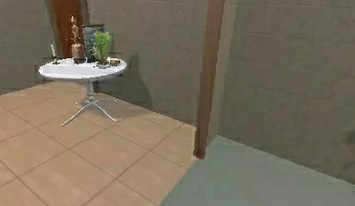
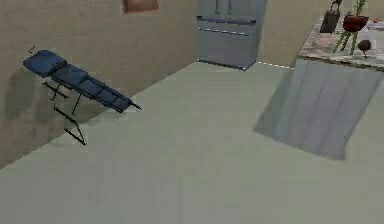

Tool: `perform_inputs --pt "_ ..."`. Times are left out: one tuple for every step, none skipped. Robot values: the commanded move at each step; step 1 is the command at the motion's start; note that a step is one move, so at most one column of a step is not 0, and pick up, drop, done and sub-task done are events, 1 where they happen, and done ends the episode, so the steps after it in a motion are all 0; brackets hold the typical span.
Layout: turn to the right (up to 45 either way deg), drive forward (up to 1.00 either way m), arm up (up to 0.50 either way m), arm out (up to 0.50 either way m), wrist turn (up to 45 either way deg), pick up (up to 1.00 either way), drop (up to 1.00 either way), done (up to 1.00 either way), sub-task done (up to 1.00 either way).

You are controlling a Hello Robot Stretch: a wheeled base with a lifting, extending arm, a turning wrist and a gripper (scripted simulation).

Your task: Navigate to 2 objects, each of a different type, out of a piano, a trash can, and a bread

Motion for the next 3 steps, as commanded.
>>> perform_inputs --pt "-36.0 0.00 0.00 0.00 0.0 0.00 0.00 0.00 0.00" --pt "0.0 1.00 0.00 0.00 0.0 0.00 0.00 0.00 0.00" --pt "-33.0 0.00 0.00 0.00 0.0 0.00 0.00 0.00 0.00"
